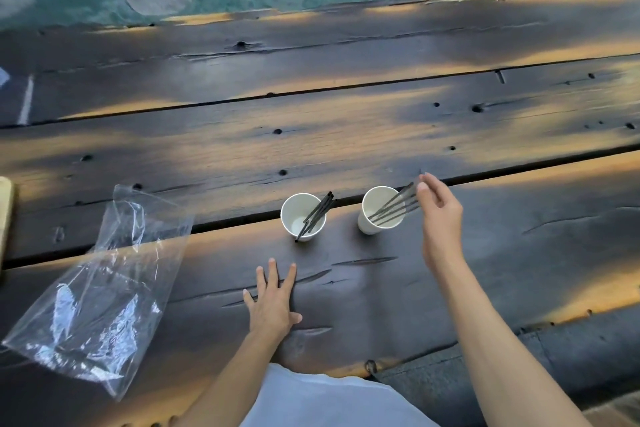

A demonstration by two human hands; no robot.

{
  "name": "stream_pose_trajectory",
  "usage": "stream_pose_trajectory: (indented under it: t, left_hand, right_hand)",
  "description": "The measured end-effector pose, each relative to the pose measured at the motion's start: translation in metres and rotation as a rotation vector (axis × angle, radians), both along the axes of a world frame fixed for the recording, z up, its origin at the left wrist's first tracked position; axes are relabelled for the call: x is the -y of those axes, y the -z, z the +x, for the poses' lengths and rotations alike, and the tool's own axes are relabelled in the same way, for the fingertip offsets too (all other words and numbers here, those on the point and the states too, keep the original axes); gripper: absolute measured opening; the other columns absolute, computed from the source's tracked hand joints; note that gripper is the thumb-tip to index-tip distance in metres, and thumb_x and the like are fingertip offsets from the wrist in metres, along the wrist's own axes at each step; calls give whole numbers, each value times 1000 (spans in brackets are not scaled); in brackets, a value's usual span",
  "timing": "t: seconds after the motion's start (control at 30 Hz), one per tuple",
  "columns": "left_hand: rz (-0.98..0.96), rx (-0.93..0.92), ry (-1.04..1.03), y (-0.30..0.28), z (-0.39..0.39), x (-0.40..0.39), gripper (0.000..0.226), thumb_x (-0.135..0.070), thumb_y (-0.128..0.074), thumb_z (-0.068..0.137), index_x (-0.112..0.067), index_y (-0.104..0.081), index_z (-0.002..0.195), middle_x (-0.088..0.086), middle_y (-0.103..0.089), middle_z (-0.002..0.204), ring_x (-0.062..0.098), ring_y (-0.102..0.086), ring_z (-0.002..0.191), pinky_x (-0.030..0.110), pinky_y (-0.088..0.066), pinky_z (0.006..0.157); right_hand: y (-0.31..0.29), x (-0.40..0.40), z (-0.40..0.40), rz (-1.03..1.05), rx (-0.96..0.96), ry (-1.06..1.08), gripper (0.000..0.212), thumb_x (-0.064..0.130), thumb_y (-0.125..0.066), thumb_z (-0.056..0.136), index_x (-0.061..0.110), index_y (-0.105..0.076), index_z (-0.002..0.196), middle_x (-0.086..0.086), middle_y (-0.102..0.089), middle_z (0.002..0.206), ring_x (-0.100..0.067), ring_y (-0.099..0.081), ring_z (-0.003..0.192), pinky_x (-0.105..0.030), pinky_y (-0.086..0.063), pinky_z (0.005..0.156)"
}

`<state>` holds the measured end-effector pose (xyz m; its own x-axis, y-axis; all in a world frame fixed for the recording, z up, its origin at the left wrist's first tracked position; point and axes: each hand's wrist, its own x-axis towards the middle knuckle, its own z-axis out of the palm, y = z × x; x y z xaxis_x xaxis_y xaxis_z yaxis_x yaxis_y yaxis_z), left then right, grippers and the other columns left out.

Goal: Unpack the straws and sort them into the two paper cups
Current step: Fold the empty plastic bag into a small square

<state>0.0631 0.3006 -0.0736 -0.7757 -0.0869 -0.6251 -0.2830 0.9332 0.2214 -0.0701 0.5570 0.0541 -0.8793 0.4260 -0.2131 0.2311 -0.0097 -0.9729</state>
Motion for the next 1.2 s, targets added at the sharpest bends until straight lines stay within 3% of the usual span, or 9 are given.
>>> stream_pose_trajectory:
  t: [0.13,0.23,0.33,0.47,0.6,0.67,0.73,0.87,1.2]
  left_hand:
    - [136,-117,-139,-8,3,10,81,-28,-69,90,-29,-23,156,6,-2,168,28,-3,155,49,-17,121]
    - [375,-285,-401,-24,19,24,57,-14,-65,91,-18,-46,144,6,-33,157,22,-33,144,31,-27,116]
    - [470,-453,-677,-43,45,50,35,-7,-64,91,-13,-62,126,1,-61,126,14,-58,111,33,-44,105]
    - [453,-618,-1232,-58,84,108,13,-8,-60,94,-13,-67,104,4,-69,95,23,-66,89,40,-55,83]
    - [333,-701,-1937,-46,123,182,10,-4,-61,88,-5,-62,98,13,-64,92,32,-60,80,39,-48,68]
    - [328,-612,-2083,-31,140,214,6,-3,-60,84,2,-59,81,23,-60,75,39,-55,65,44,-43,57]
    - [377,-510,-2124,-22,149,233,20,-10,-62,83,-5,-54,66,15,-47,60,28,-41,56,37,-37,52]
    - [493,-349,-2037,-2,151,252,44,-34,-69,85,-3,-66,116,19,-70,105,32,-64,85,43,-55,80]
    - [927,-149,-1989,-12,118,228,9,-16,-70,89,-11,-71,98,1,-59,72,12,-49,60,24,-44,58]
  right_hand:
    - [12,-9,20,-121,21,318,18,18,-48,98,22,-62,108,-3,-63,125,-11,-60,117,-26,-45,105]
    - [30,-1,52,-241,275,499,13,21,-42,92,23,-52,85,-14,-62,123,-30,-58,125,-26,-46,79]
    - [60,32,81,-402,594,360,25,18,-30,99,18,-49,83,-21,-50,144,-36,-52,130,-37,-43,97]
    - [78,119,108,-327,771,18,22,7,-41,99,5,-59,113,-15,-67,93,-26,-64,79,-33,-49,73]
    - [69,207,122,-259,796,-419,13,13,-50,97,9,-63,100,-12,-70,94,-26,-68,85,-31,-53,73]
    - [67,245,125,-245,786,-539,12,14,-50,98,12,-62,96,-11,-70,97,-27,-67,89,-31,-53,73]
    - [68,278,128,-259,777,-606,11,16,-50,98,14,-60,96,-10,-69,98,-28,-67,91,-32,-52,75]
    - [78,329,135,-242,801,-697,10,17,-53,96,15,-58,104,-8,-67,104,-25,-67,93,-35,-51,80]
    - [100,369,165,-136,905,-807,22,16,-62,92,10,-59,113,-4,-68,97,-20,-64,85,-32,-49,74]
